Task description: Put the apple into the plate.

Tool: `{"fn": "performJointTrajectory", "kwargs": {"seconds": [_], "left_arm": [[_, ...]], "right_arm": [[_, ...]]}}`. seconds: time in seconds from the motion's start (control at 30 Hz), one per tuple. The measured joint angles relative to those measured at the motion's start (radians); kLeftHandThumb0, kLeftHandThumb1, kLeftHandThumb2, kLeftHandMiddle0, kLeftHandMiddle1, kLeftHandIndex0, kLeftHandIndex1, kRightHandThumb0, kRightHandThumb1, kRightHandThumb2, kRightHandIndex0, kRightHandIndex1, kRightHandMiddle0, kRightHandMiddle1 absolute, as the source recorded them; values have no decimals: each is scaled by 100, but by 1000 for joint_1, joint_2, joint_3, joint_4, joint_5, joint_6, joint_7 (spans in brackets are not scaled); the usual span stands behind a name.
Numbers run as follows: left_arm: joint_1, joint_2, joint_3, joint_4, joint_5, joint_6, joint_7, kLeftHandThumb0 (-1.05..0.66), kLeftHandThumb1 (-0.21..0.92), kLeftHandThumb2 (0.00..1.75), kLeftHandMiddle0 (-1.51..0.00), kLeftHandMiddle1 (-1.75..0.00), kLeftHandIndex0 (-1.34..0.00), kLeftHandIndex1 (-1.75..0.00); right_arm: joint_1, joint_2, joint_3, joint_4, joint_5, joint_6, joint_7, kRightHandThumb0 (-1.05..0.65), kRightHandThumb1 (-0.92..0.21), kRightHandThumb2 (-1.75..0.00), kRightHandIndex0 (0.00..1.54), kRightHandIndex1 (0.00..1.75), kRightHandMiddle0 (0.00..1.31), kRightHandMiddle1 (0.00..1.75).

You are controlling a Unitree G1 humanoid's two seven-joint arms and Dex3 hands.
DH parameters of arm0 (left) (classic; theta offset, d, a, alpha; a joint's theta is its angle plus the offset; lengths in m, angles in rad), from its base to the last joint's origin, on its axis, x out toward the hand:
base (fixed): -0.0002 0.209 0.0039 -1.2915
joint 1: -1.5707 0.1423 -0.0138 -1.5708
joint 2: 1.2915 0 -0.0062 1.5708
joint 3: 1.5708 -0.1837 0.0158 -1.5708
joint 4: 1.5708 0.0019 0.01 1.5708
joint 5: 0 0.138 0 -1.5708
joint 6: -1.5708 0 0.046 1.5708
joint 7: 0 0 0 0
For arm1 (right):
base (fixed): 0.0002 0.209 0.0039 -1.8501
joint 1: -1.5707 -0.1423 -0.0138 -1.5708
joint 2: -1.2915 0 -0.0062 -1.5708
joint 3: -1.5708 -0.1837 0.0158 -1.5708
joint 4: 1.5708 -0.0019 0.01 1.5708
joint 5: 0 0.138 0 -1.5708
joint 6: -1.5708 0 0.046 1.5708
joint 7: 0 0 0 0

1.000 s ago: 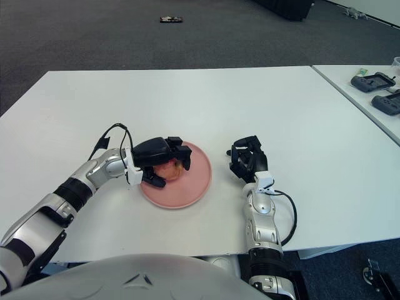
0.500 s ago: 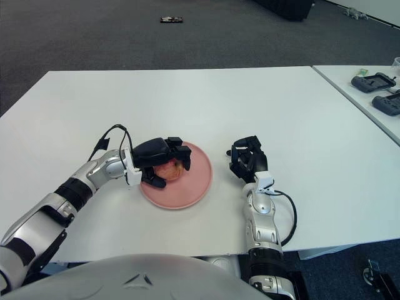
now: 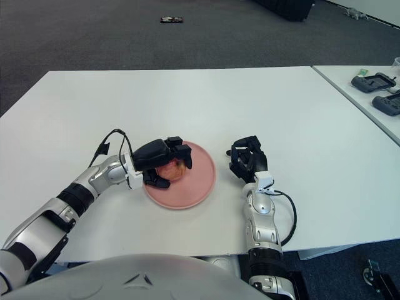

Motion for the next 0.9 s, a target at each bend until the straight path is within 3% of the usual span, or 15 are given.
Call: {"fn": "performJointTrajectory", "kwargs": {"seconds": [0.07,0.23,0.3,0.37,0.47,0.57,0.9], "left_arm": [[2,2,-2,-9,-7,0,-14,-40,51,97,-5,-110,-5,-119],[5,2,-5,-9,-27,-10,-32,-56,57,90,-1,-55,-1,-77],[10,2,-3,-6,-37,-12,-35,-65,62,83,0,-24,0,-50],[18,2,0,-2,-50,-11,-36,-71,65,77,0,-12,0,-32],[30,1,6,-1,-64,-2,-36,-79,69,68,0,-4,0,-12],[38,-2,8,-3,-74,11,-37,-84,72,60,0,-1,0,-4],[70,-7,23,-65,-85,87,-60,-92,70,46,0,0,0,0]], "right_arm": [[0,0,0,0,0,0,0,-36,-81,-69,48,122,26,175],[0,0,0,0,0,0,1,-36,-82,-68,48,122,25,175],[0,0,1,0,0,0,1,-36,-82,-68,48,122,25,175],[0,0,1,0,-1,0,1,-36,-82,-68,48,122,25,175],[0,0,0,0,-1,0,0,-36,-80,-69,48,123,26,175],[0,0,0,0,0,0,-1,-36,-80,-70,48,123,26,175],[0,3,0,0,1,0,-2,-36,-78,-73,49,124,27,175]]}}
